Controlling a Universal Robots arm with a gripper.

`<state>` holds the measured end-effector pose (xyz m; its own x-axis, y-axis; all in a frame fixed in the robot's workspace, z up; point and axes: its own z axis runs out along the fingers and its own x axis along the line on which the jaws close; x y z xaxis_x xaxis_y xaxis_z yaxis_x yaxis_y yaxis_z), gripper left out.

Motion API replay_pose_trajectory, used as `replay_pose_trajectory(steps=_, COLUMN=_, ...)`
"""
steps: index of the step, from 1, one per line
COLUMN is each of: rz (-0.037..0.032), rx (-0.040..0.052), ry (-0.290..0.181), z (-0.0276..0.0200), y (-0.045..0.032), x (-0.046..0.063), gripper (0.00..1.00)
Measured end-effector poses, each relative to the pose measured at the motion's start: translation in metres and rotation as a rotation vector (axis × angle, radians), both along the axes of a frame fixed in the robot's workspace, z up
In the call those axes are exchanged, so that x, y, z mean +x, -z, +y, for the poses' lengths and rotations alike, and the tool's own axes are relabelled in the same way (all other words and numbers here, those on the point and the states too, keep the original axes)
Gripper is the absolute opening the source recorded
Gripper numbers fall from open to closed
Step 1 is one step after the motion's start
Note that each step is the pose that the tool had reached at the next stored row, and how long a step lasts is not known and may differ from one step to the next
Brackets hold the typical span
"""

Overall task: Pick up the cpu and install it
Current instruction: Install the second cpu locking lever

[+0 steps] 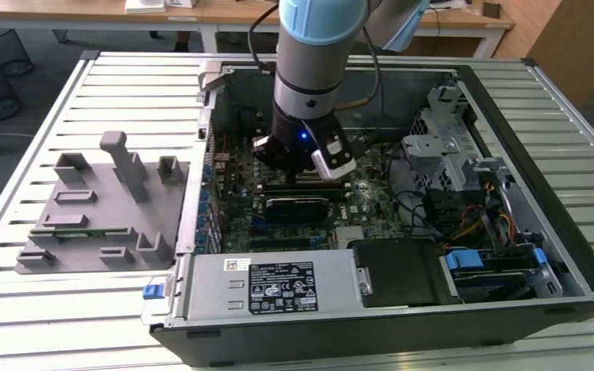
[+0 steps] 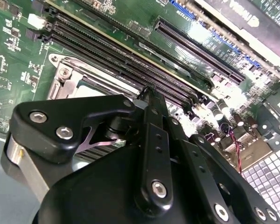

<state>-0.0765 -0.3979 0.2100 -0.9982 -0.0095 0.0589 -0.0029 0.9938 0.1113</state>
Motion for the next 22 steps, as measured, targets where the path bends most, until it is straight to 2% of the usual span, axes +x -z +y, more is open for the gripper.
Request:
replay_pose_trajectory(steps=11, rz=0.0001, rx=0.0355, ry=0.000, z=-0.0001, y=0.0049, x=-0.0018, gripper=0.11)
replay_pose_trajectory(steps=15, rz=0.0002, rx=0.0484, ry=0.000, z=-0.0022, y=0.0061, x=-0.0022, gripper=0.11)
replay_pose_trajectory(steps=22, rz=0.0000, rx=0.0820, ry=0.000, z=-0.0074, y=0.0081, x=-0.0027, gripper=0.11)
